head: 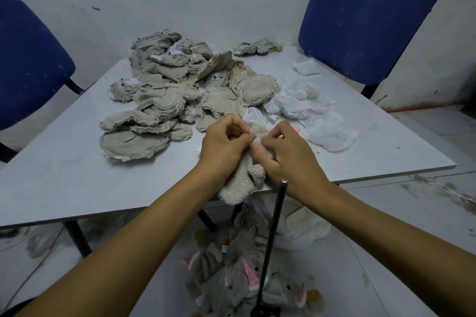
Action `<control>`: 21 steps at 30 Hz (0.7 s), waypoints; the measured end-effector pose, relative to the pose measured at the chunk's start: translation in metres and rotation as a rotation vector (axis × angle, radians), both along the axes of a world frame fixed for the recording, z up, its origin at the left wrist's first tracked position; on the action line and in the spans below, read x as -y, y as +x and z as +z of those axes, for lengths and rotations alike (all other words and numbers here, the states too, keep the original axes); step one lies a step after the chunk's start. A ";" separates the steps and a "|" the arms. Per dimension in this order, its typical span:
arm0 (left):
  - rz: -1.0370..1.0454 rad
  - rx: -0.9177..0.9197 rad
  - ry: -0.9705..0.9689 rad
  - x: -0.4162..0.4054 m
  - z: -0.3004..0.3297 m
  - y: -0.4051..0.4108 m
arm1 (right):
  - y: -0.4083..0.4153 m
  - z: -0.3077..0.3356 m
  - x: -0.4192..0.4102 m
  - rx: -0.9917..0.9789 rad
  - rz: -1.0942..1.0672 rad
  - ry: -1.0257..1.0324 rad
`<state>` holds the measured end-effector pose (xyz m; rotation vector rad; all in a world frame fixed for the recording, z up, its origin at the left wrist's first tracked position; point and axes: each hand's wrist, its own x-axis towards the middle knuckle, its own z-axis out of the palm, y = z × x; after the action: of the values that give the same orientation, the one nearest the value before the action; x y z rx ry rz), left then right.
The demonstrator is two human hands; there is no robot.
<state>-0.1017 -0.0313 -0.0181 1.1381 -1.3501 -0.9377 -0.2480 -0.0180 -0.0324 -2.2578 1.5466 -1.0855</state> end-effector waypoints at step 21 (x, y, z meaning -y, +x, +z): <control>-0.021 -0.097 -0.002 -0.006 0.002 -0.003 | -0.008 0.009 -0.008 0.121 0.083 0.080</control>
<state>-0.1048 -0.0250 -0.0160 1.0650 -1.2867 -0.9938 -0.2563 -0.0100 -0.0229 -2.1419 1.4100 -1.0959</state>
